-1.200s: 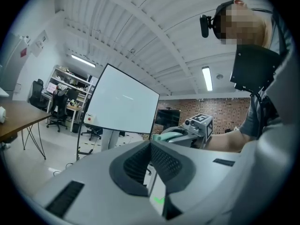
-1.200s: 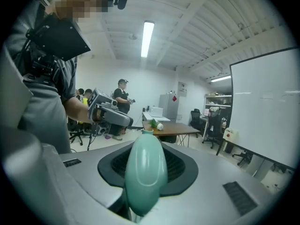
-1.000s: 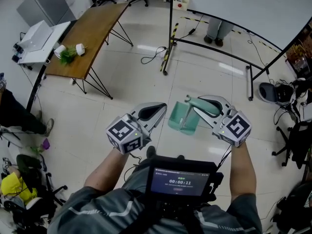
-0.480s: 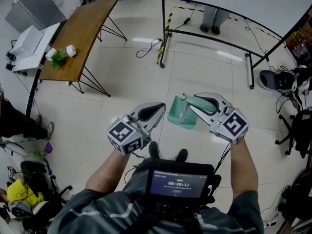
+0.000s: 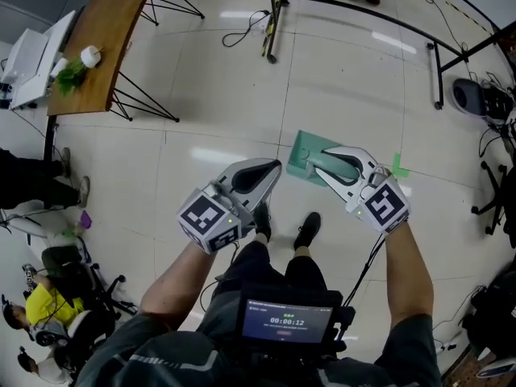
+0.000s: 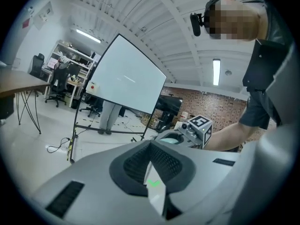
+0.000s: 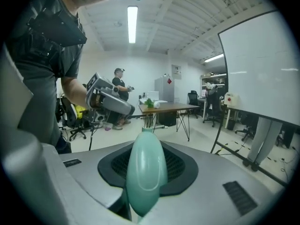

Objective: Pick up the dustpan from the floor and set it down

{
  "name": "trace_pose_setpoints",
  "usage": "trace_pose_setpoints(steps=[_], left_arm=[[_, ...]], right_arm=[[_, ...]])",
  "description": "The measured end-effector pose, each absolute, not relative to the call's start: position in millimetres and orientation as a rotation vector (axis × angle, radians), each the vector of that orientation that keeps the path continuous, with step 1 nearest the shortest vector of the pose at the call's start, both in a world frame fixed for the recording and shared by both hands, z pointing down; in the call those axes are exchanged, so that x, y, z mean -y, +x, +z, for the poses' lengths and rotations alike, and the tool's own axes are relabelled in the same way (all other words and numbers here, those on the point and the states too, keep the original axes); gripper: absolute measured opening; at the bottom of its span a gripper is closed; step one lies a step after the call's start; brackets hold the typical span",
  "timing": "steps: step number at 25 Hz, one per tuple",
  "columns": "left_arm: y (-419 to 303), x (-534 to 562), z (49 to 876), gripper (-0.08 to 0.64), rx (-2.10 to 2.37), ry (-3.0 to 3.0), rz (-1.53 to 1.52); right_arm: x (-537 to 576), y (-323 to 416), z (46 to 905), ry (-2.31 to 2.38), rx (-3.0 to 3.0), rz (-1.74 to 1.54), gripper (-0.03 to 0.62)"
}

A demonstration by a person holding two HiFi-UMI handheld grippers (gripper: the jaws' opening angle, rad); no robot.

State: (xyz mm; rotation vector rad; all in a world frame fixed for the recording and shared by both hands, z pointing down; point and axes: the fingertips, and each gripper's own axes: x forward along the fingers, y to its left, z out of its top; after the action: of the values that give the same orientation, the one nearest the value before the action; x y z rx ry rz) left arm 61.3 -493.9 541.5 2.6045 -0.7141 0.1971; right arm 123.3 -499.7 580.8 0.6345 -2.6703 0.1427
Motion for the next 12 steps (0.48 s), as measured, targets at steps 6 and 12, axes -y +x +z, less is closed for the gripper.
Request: trace_pose_setpoints(steps=[6, 12], left_arm=[[91.0, 504.4, 670.9, 0.026, 0.678, 2.561, 0.303], [100.0, 505.4, 770.7, 0.026, 0.658, 2.532, 0.362]], right_arm=[[512.8, 141.8, 725.1, 0.599, 2.611, 0.184, 0.137], [515.7, 144.7, 825.0, 0.549, 2.579, 0.185, 0.137]])
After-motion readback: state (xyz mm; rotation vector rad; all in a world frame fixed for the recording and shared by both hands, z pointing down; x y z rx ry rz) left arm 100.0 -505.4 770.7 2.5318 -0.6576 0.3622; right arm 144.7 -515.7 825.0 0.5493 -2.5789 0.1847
